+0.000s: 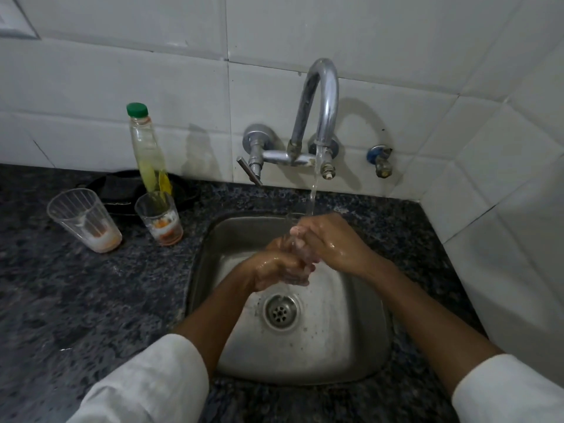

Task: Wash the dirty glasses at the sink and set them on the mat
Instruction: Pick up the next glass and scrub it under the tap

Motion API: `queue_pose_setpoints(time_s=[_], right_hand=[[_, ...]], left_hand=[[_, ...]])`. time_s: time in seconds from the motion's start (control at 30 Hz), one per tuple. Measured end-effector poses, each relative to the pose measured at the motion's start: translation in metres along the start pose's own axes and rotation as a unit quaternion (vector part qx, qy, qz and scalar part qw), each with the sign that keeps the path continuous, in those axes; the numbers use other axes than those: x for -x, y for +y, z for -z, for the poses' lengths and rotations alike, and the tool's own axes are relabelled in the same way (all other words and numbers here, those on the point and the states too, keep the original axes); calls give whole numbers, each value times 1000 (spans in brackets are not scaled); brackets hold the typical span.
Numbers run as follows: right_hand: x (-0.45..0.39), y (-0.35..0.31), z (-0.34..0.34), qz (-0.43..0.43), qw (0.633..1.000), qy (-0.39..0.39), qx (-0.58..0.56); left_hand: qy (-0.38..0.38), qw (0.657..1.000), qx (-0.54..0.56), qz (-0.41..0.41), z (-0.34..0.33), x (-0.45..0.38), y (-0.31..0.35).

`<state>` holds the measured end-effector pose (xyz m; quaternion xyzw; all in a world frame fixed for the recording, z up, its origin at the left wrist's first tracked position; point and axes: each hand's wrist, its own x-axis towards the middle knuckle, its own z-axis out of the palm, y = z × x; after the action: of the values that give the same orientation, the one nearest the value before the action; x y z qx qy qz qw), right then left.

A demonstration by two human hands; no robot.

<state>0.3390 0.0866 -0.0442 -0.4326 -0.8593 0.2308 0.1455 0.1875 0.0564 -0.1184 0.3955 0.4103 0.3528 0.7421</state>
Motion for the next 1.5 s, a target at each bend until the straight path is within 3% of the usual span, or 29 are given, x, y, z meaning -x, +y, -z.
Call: queue_pose_setpoints(time_s=[0.03, 0.1, 0.13, 0.2, 0.27, 0.33, 0.37, 0.43, 0.5, 0.57, 0.6, 0.7, 0.73, 0.8, 0.87, 0.93, 0.97, 1.13, 1.2, 1.23, 1.27, 1.33, 1.4, 1.5], right_hand=[[-5, 4, -4, -31, 999, -1, 29], [-12, 6, -12, -114, 993, 21, 27], [-12, 7, -14, -141, 990, 31, 6], [-9, 4, -12, -111, 993, 38, 8], [-1, 1, -8, -35, 999, 39, 1], [6, 1, -6, 14, 998, 54, -24], [6, 3, -9, 4, 998, 60, -35], [3, 9, -17, -107, 988, 73, -82], [2, 14, -23, -270, 926, 96, -245], [4, 24, -28, -386, 830, 110, -387], [5, 29, -32, -425, 788, 112, -431], [5, 35, -50, -495, 670, 94, -545], [5, 34, -59, -500, 645, 80, -572], [4, 28, -76, -491, 630, 58, -599], [2, 23, -90, -494, 668, 55, -554], [0, 18, -96, -480, 744, 85, -457], [-3, 16, -96, -471, 756, 113, -440], [-21, -12, -76, -395, 643, 180, -630], [-33, -25, -70, -368, 673, 169, -619], [-41, -32, -67, -354, 720, 165, -574], [-52, -36, -65, -336, 789, 161, -488], [-76, -43, -57, -272, 925, 173, -202], [-97, -57, -45, -203, 959, 193, 49], [-122, -73, -37, -179, 953, 140, 199]], left_hand=[[73, 995, -67, -13, -9, -4, -3], [240, 949, -195, -56, -23, -16, -14], [278, 934, -212, -76, -27, -18, -20], [221, 960, -159, -67, -22, -15, -24], [87, 996, -15, -1, -7, -4, -20], [21, 995, 94, 23, 0, 3, -19], [42, 995, 84, 20, -1, 3, -19], [150, 986, -72, 3, -11, 0, -17], [236, 918, -315, -52, -13, -5, -15], [244, 818, -505, -126, -12, -3, -12], [238, 788, -545, -159, -11, 0, -8], [217, 781, -528, -254, -15, 8, 8], [201, 797, -494, -283, -16, 8, 12], [173, 841, -411, -307, -13, 5, 14], [188, 863, -388, -263, -2, 4, 15], [232, 855, -407, -223, 12, 8, 15], [253, 848, -415, -212, 21, 11, 13], [297, 847, -396, -193, 61, 36, 8], [305, 849, -389, -190, 71, 44, 10], [310, 848, -385, -188, 75, 46, 12], [315, 849, -381, -187, 78, 47, 14], [319, 851, -373, -189, 84, 50, 19], [315, 852, -370, -196, 89, 51, 24], [306, 857, -362, -202, 95, 52, 30]])
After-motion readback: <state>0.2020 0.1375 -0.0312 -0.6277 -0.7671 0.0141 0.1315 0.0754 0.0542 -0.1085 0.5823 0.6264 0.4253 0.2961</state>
